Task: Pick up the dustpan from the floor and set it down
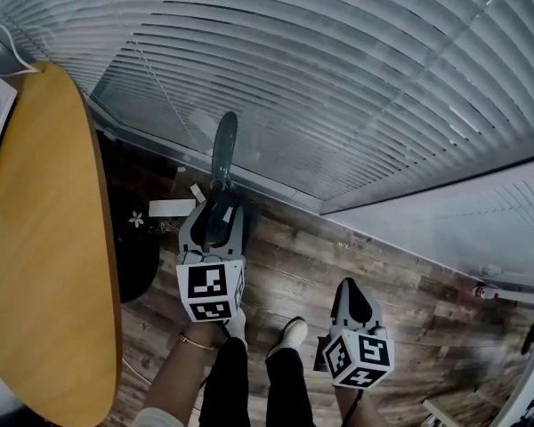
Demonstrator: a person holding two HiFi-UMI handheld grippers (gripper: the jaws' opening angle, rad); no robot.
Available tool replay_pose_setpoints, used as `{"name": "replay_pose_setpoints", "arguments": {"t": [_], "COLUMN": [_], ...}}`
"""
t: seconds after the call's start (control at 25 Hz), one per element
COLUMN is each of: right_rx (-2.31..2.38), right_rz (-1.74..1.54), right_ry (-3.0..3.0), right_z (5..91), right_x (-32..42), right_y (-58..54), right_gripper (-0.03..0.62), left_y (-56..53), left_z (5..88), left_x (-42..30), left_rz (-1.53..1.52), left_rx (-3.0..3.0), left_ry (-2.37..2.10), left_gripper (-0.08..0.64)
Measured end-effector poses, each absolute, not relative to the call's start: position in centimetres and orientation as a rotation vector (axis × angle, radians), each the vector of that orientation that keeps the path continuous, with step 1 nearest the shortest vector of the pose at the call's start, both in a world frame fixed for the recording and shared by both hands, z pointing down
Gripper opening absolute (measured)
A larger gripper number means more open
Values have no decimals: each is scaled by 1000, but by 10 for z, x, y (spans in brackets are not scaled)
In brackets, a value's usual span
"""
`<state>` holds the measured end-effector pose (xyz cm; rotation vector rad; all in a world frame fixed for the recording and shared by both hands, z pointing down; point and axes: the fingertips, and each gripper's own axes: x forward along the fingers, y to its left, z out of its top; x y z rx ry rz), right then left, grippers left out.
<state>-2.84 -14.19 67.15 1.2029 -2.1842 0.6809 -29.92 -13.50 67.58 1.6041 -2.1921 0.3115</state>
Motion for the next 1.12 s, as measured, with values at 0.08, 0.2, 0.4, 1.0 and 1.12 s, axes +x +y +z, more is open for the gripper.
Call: {"name": "replay_pose_setpoints", "arguments": {"t": [0.08,0.2,0.4,1.0,1.12], "right_rx": [1199,1194,1186,1187,1192], "right_rz": [685,694,710,740,741], "right_ry": [-2176,-2160,-2137,-2100,-2102], "right_z": [673,679,687,699,700], "right_x": [-28,-27,-24,-21,-19], "right_y": [-143,-145,-147,-150,-146], "right_gripper": [32,32,32,32,32], "left_y": [-140,-148,-167,-186,-183], "left_z": [678,683,690,698,696], "left_x": [-303,-308,-317,-330,-327], "left_rz": [314,326,338,383,425], "left_rx": [1598,1592,1588,1596,1609], "left_ry": [-2195,-2198,-2208,-2217,-2221], "left_gripper": [199,199,199,108,97]}}
